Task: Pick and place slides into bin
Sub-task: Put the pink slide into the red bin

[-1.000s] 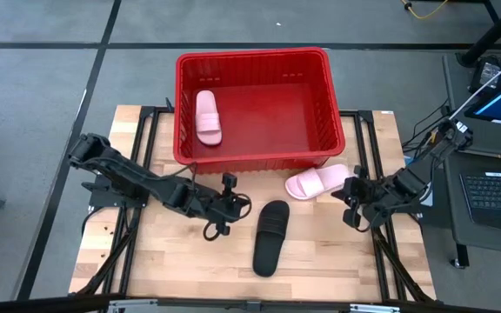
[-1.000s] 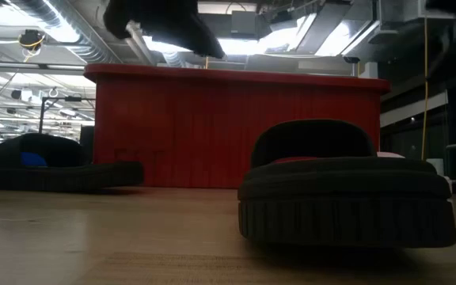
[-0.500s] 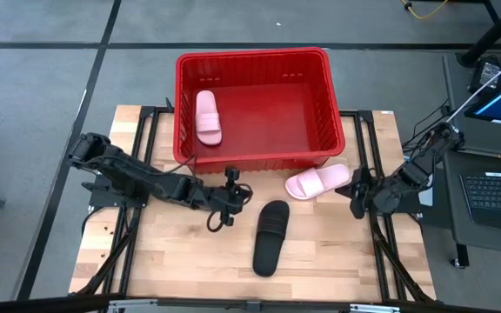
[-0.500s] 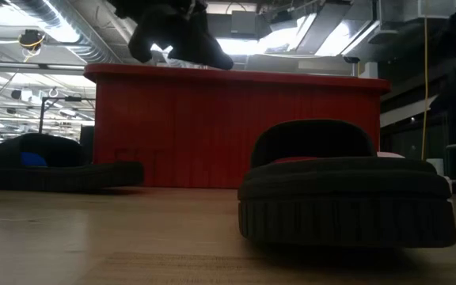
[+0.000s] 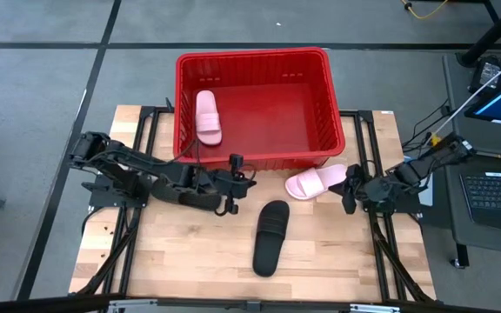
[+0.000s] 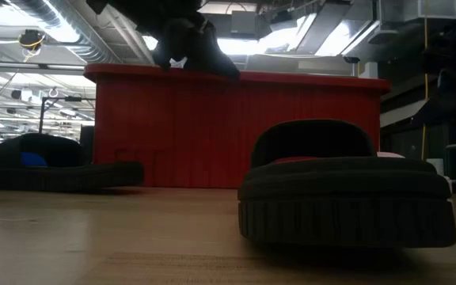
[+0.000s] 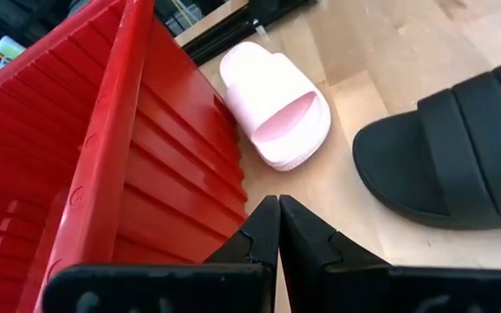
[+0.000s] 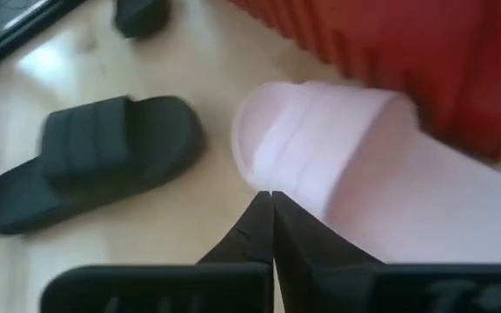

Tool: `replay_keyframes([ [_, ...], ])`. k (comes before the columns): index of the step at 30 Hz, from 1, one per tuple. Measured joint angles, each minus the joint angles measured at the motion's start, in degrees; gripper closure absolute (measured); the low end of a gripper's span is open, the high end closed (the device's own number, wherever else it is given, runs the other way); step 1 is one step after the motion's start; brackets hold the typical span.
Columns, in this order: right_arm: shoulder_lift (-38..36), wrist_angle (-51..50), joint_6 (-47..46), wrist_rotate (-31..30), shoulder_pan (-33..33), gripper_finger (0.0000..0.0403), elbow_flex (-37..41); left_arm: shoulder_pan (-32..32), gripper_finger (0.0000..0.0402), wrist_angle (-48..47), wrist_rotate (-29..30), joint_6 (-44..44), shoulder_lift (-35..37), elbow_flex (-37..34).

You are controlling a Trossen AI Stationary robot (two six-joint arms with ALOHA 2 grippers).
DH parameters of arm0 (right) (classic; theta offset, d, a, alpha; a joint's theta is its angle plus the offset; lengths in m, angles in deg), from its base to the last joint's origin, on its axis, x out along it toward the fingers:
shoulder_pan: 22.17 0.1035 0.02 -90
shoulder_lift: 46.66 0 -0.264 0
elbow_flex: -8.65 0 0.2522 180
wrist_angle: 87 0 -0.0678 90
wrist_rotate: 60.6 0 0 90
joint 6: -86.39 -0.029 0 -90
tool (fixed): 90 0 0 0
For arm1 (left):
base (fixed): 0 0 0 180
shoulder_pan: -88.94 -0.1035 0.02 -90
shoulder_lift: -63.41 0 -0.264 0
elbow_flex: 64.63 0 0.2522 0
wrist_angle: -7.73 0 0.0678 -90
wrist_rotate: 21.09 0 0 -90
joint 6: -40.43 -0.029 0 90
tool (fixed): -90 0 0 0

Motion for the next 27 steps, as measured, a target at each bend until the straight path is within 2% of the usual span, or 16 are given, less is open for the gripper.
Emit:
replay_keyframes([
  [7,0.02,-1.24,3.45,1.65,-6.1,0.037,0.02,-0.39,0.04,0.5,-3.25,-0.01,0.02,0.0],
  [15,0.63,0.67,4.44,1.99,-9.71,0.0301,0.02,-0.39,0.0398,0.5,-4.43,-0.01,0.02,0.0],
  [19,3.26,0.29,2.8,2.47,-12.19,0.0268,0.02,-0.39,0.04,0.5,-4.43,-0.02,0.02,0.0],
  [23,7.07,1.2,0.02,6.21,-14.36,0.0246,0.08,-0.39,0.0396,0.46,-4.41,-0.01,0.02,0.0],
  [27,10.55,7.71,2.03,7.6,-15.68,0.0233,1.81,-0.39,0.0399,0.46,-4.41,0.0,0.02,0.0],
])
